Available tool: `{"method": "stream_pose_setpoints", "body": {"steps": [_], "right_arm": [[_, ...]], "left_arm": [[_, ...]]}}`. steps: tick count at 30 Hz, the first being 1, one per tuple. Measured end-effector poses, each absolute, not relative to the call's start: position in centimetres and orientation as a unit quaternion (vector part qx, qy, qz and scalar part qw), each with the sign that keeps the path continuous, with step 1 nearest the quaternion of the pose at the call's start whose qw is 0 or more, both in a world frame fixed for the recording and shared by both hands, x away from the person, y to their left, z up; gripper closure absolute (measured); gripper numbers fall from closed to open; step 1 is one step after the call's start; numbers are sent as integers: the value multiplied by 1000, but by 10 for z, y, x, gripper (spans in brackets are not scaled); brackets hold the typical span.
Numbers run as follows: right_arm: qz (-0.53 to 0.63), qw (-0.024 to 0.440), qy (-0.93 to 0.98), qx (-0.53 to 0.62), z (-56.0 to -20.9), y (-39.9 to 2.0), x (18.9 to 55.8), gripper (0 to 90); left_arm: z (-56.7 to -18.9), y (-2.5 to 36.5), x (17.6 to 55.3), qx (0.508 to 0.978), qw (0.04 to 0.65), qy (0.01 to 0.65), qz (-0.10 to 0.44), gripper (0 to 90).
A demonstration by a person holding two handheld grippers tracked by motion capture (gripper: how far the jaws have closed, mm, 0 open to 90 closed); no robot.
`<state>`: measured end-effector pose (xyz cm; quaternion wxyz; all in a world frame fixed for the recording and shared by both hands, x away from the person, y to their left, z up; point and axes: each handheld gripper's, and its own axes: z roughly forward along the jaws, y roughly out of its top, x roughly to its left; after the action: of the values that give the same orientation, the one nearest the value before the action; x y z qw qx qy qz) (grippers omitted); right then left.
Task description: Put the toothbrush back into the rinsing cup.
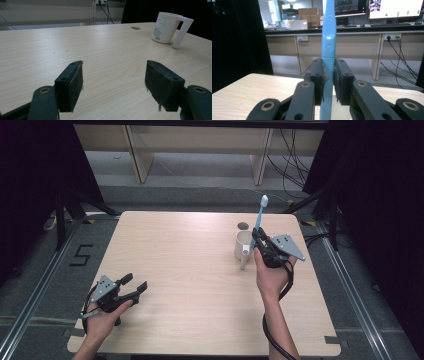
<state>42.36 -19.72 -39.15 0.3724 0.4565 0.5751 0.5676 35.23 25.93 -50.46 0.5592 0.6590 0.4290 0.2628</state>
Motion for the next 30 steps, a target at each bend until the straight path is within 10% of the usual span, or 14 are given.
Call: {"method": "stream_pose_setpoints", "body": {"steps": [30], "right_arm": [[555,398,575,450,-398,-191,433,793]], "left_arm": [[-505,260,352,658,560,429,263,302]]}}
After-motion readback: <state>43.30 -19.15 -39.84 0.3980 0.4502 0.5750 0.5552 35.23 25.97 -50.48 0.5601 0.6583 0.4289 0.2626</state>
